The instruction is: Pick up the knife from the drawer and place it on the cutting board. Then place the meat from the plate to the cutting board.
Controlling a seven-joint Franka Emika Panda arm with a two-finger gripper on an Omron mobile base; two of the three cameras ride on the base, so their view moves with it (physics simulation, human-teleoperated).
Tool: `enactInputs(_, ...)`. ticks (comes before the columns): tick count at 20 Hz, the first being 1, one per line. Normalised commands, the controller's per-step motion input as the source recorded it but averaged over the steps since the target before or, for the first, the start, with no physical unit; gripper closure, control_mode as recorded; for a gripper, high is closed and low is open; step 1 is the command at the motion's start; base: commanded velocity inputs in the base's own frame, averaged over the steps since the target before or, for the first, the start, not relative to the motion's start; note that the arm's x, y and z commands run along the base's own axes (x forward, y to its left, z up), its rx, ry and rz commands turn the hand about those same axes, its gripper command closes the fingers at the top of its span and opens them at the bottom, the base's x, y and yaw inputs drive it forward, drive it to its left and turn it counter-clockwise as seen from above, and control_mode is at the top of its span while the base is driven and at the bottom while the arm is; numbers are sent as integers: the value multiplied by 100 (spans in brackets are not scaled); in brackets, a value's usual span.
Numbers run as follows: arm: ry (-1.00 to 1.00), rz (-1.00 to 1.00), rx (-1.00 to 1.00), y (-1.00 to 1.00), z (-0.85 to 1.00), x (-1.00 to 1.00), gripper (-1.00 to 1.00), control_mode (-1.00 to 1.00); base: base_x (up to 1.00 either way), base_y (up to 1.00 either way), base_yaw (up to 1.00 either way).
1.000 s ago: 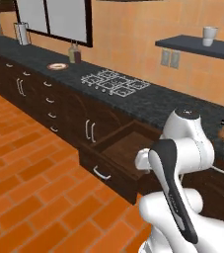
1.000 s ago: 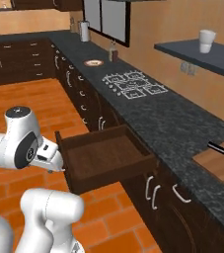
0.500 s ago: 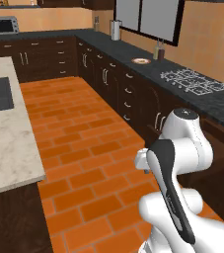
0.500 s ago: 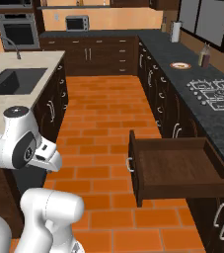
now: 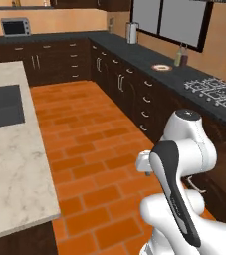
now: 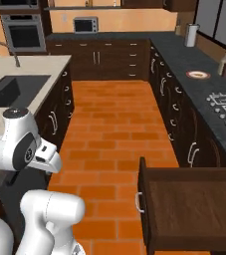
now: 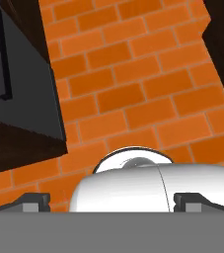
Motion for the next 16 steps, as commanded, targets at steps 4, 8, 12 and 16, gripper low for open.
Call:
enactInputs(4, 0, 0, 0, 0, 0, 0, -100, 100, 100, 11, 0)
enactInputs(8, 0, 0, 0, 0, 0, 0, -100, 100, 100, 16, 0)
enactInputs(12, 0, 0, 0, 0, 0, 0, -100, 100, 100, 2, 0)
enactInputs(16, 0, 0, 0, 0, 0, 0, -100, 100, 100, 8, -2)
